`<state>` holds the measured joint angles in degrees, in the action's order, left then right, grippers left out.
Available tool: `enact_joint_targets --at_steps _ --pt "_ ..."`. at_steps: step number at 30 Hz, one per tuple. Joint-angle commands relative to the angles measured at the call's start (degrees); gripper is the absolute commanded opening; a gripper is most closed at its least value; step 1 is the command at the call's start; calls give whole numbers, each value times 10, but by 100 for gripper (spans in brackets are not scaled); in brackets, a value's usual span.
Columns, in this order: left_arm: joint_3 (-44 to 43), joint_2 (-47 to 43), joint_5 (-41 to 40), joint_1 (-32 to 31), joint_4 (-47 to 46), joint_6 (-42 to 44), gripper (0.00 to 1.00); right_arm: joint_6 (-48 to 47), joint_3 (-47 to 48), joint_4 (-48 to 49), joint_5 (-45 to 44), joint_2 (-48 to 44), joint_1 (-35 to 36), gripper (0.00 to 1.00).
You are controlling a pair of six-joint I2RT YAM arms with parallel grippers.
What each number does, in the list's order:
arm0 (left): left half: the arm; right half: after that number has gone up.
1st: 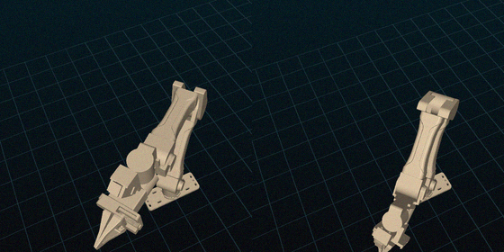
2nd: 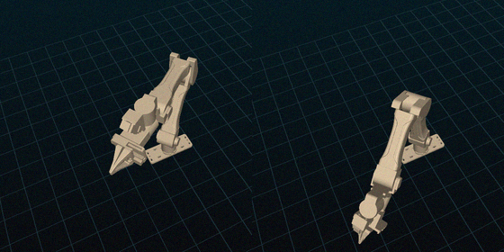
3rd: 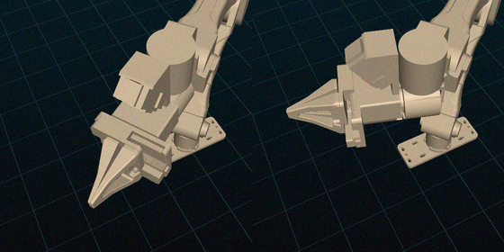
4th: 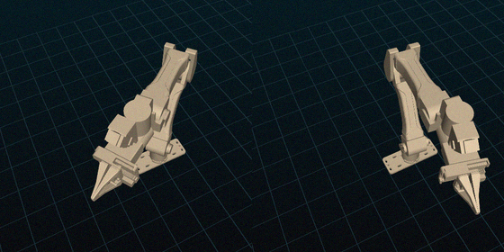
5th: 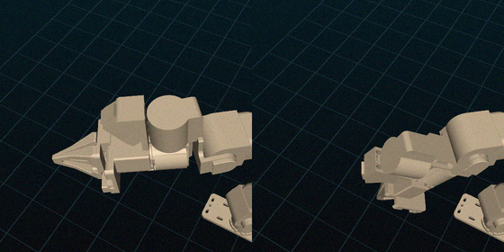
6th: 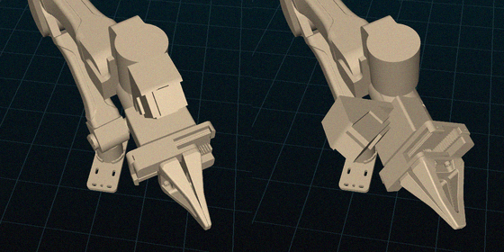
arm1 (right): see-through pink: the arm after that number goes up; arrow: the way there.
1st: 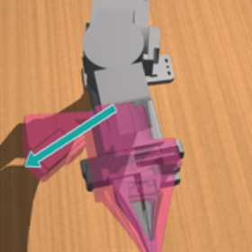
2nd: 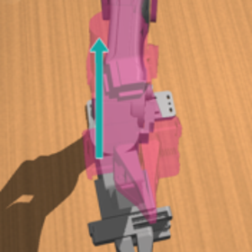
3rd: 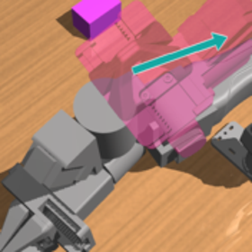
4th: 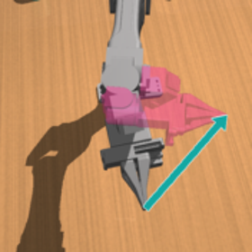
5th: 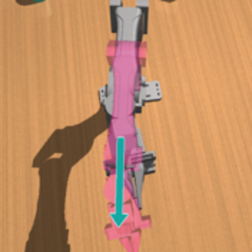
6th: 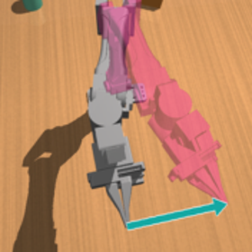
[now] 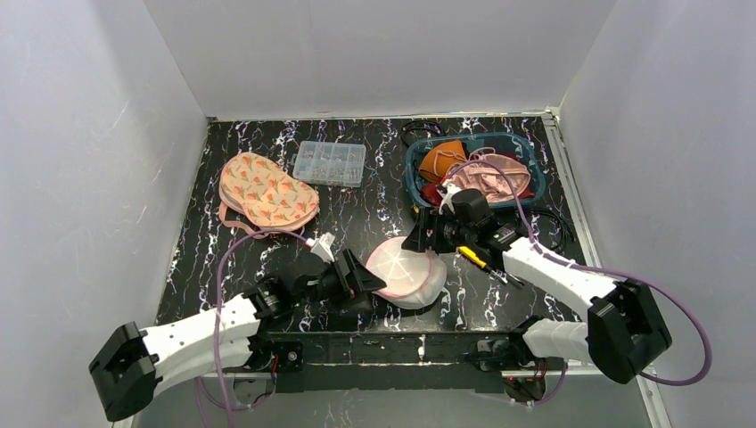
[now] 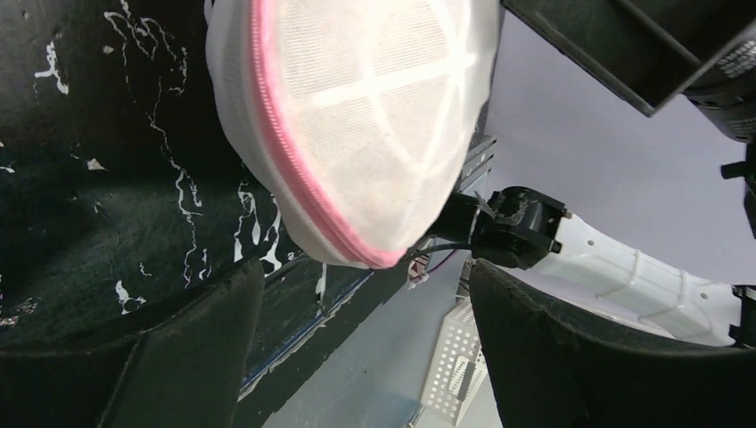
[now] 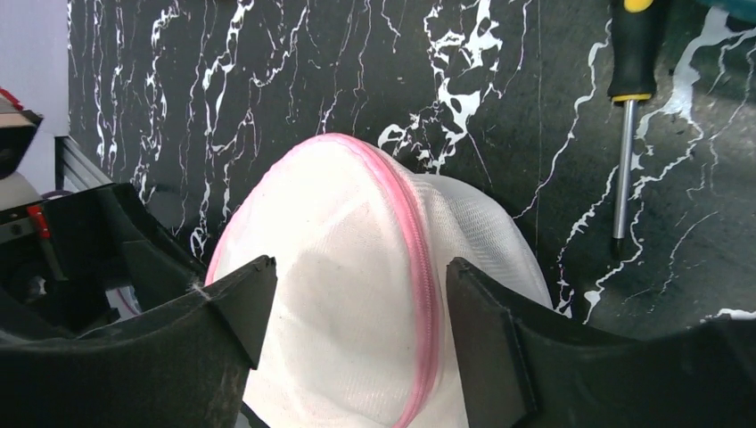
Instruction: Unzip the laundry bag and remove the bra
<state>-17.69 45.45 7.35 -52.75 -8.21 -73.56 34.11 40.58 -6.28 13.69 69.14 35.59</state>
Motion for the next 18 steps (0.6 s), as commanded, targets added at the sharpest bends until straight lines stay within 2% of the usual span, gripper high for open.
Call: enact_joint_targets --at_steps 1,5,9,13,18 --pt "-2 44 14 -9 -45 -12 81 6 -17 42 30 2 -3 73" --pt "-9 76 -3 -9 -61 -6 77 51 -59 86 42 -17 -3 53" --pt "-30 112 -11 -9 -74 4 65 112 -120 142 40 -53 -1 38" --pt "-37 124 -22 -9 -81 8 50 169 -169 184 32 -98 4 32" --pt "-40 129 -23 -9 -84 11 33 224 -208 233 16 -131 30 30"
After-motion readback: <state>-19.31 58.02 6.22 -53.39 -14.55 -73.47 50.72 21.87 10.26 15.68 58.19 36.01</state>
